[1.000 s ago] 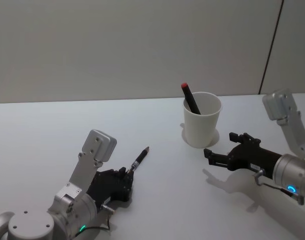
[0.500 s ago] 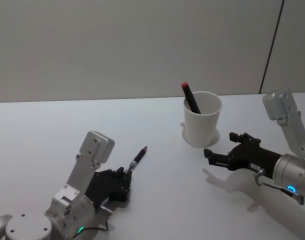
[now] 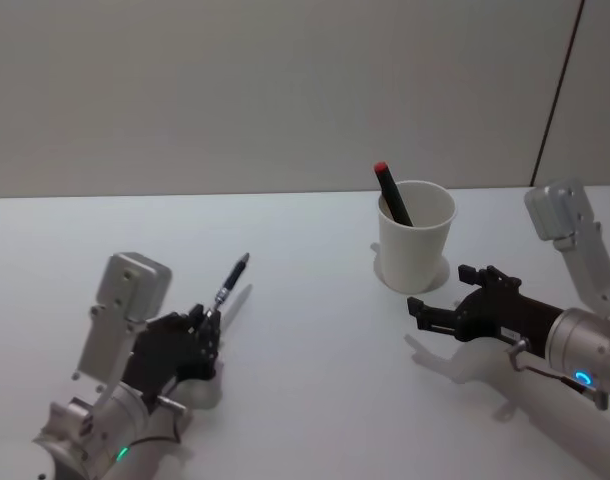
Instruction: Place the pen into the pen holder.
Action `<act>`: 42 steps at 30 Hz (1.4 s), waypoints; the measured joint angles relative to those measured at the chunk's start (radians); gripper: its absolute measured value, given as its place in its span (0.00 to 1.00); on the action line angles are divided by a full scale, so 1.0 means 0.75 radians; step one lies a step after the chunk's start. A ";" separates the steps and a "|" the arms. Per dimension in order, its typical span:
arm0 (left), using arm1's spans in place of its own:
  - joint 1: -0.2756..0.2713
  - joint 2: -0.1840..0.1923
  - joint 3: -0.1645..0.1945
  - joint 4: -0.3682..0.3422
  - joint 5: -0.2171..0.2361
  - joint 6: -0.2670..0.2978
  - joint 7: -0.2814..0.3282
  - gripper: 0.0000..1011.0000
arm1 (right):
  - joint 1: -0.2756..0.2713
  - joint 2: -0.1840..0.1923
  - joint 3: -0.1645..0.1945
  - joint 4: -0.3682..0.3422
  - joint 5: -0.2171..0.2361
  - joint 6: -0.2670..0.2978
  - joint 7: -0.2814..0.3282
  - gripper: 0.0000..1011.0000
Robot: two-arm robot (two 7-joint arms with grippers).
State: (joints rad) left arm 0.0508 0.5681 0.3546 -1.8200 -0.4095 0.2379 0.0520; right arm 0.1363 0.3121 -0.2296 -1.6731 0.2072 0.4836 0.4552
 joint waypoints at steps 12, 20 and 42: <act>0.068 0.056 -0.045 -0.052 -0.008 -0.257 0.056 0.17 | 0.000 0.000 0.000 0.000 0.000 0.000 0.000 0.99; 0.090 0.062 -0.063 -0.059 0.010 -0.433 0.055 0.17 | 0.000 0.000 0.000 0.000 0.000 0.000 0.000 0.99; 0.046 -0.021 -0.080 -0.062 -0.017 -0.837 -0.150 0.17 | 0.000 0.000 0.000 0.000 0.000 0.000 0.000 0.99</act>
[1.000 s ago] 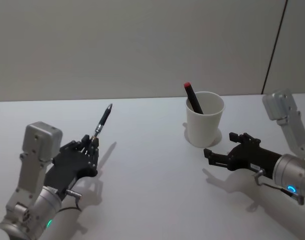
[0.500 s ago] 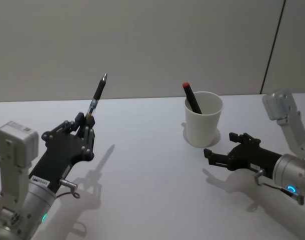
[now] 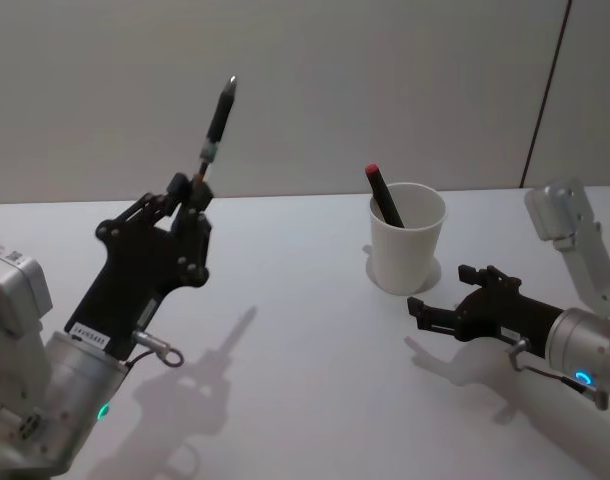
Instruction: Place the pen into the pen holder.
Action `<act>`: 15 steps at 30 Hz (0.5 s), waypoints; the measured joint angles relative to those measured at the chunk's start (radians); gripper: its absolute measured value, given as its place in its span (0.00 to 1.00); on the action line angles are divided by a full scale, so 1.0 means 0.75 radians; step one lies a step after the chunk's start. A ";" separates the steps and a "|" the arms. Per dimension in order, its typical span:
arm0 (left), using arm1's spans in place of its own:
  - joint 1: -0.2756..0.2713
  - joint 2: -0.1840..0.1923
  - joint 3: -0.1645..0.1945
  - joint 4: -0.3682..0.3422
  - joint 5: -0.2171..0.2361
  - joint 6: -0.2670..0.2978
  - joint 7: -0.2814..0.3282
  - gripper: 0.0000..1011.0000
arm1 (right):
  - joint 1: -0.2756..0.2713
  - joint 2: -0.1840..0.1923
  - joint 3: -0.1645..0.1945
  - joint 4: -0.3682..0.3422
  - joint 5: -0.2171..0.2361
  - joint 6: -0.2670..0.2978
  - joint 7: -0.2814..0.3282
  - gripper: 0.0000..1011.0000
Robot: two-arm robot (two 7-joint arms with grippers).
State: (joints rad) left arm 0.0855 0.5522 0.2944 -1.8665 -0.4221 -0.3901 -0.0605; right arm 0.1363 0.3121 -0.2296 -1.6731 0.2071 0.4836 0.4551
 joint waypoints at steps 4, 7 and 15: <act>-0.030 -0.025 0.004 0.005 -0.018 -0.019 -0.086 0.17 | 0.000 0.000 0.000 0.000 0.000 0.000 0.000 0.99; -0.047 -0.038 0.007 0.008 -0.025 -0.020 -0.130 0.17 | 0.000 0.000 0.000 0.000 0.000 0.000 0.000 0.99; -0.118 -0.084 0.021 0.030 -0.047 0.006 -0.315 0.17 | 0.000 0.000 0.000 0.000 0.000 0.000 0.000 0.99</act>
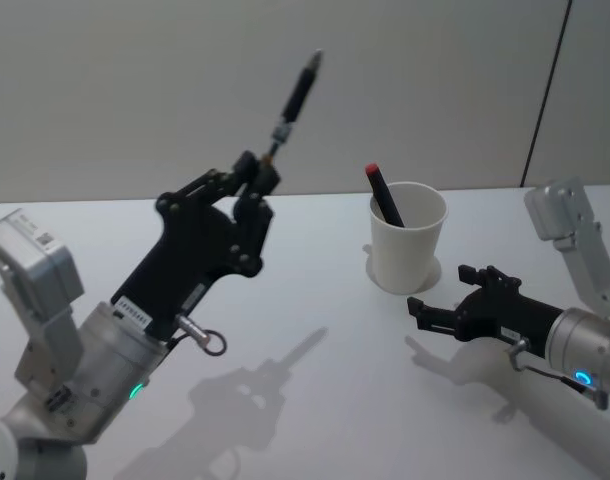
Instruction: Place the pen into the pen holder.
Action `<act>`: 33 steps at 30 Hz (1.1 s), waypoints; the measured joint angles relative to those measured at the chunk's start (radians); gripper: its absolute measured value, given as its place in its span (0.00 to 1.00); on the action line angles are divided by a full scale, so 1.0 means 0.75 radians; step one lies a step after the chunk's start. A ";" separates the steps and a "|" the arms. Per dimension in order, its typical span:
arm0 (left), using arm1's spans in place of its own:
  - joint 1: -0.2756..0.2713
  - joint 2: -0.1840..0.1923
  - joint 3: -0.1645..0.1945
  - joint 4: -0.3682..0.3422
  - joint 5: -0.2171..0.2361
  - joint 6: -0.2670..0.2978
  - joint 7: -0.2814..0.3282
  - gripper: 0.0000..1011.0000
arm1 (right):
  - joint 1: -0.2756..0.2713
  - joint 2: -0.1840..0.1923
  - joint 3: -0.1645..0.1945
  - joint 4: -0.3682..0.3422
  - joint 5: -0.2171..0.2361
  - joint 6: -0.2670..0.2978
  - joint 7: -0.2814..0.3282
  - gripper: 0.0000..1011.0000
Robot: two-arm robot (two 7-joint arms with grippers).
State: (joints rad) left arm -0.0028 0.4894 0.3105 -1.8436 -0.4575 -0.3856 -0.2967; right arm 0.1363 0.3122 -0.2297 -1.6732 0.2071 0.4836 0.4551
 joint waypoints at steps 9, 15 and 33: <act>-0.080 -0.051 0.018 0.030 -0.006 0.066 -0.185 0.17 | 0.001 0.008 0.001 -0.006 0.026 -0.012 0.048 0.99; -0.109 -0.070 0.025 0.042 -0.005 0.090 -0.248 0.17 | 0.001 0.022 0.006 -0.016 0.071 -0.032 0.122 0.99; -0.151 -0.097 0.035 0.057 -0.003 0.125 -0.335 0.17 | 0.005 0.074 0.024 -0.047 0.273 -0.111 0.419 0.99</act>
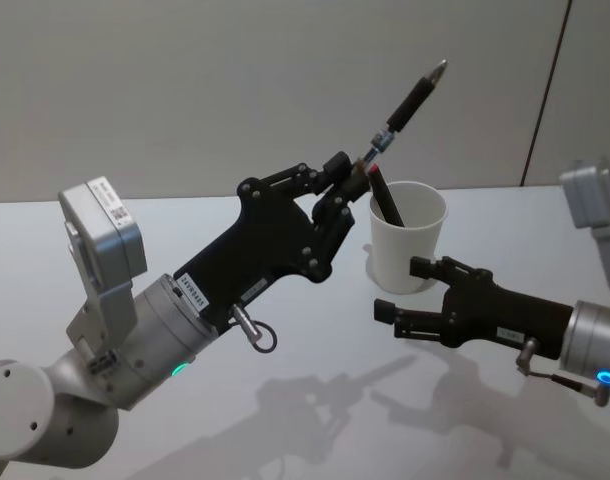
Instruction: Place the pen into the pen holder.
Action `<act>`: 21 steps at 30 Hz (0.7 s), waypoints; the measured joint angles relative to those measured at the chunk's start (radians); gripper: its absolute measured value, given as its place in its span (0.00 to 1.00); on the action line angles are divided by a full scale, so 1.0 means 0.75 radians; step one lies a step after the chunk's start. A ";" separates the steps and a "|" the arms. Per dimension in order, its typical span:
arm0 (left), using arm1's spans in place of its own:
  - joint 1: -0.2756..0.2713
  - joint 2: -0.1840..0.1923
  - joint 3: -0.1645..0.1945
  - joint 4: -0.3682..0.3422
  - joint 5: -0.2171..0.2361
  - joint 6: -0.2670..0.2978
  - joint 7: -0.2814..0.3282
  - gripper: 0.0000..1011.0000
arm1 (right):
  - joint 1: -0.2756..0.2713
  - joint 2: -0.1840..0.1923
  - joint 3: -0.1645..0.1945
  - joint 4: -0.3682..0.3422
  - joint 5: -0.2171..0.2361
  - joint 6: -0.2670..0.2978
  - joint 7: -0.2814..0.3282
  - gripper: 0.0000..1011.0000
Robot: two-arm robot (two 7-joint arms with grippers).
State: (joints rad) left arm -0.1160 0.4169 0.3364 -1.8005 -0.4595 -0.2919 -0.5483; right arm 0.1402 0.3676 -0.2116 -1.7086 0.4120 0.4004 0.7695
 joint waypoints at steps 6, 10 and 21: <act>-0.005 -0.003 0.001 0.002 0.001 0.004 -0.011 0.17 | 0.006 0.016 0.003 -0.008 0.083 -0.025 0.113 0.99; -0.007 -0.004 0.002 0.002 0.001 0.006 -0.016 0.17 | 0.010 0.027 0.004 -0.013 0.140 -0.040 0.184 0.99; -0.010 -0.006 0.003 0.004 0.001 0.008 -0.022 0.17 | 0.019 0.045 0.005 -0.017 0.210 -0.056 0.200 0.99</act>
State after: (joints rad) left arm -0.1233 0.4125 0.3383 -1.7978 -0.4587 -0.2859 -0.5646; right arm 0.1546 0.4014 -0.2082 -1.7213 0.5694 0.3581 0.9196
